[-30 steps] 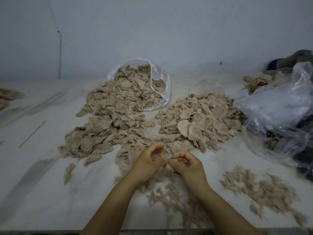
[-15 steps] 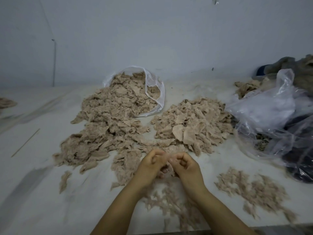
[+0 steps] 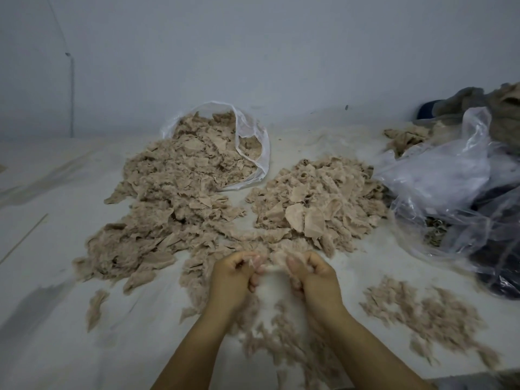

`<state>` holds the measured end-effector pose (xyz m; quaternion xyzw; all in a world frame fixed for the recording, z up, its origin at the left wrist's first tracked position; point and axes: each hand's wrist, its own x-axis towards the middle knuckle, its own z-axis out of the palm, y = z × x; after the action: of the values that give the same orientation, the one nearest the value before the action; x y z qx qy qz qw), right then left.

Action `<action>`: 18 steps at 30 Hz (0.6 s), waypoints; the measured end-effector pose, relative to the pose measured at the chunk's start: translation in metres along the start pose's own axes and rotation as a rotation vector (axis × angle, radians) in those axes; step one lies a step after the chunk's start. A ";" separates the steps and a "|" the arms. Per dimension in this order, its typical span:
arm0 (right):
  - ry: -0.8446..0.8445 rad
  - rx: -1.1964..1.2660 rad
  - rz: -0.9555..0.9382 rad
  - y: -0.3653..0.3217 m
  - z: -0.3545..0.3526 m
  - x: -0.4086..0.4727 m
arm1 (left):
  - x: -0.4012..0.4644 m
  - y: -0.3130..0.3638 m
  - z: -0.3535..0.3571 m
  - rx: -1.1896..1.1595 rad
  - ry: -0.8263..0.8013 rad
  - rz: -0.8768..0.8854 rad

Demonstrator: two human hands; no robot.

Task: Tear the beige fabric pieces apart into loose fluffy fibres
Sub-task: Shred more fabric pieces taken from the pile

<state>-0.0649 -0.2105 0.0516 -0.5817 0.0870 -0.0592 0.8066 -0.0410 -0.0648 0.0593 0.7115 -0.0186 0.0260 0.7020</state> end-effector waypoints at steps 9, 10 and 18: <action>0.062 -0.510 -0.035 -0.012 0.008 0.016 | 0.008 -0.001 -0.060 0.698 -0.538 0.190; 0.017 -0.617 -0.096 0.005 0.005 0.001 | 0.009 -0.006 -0.066 0.805 -0.611 0.216; -0.225 -1.005 -0.328 0.037 -0.023 -0.018 | 0.009 -0.031 -0.081 0.977 -0.292 0.319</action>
<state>-0.0880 -0.2171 0.0108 -0.9046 -0.0741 -0.0729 0.4133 -0.0307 0.0170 0.0303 0.9400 -0.2099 0.0390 0.2662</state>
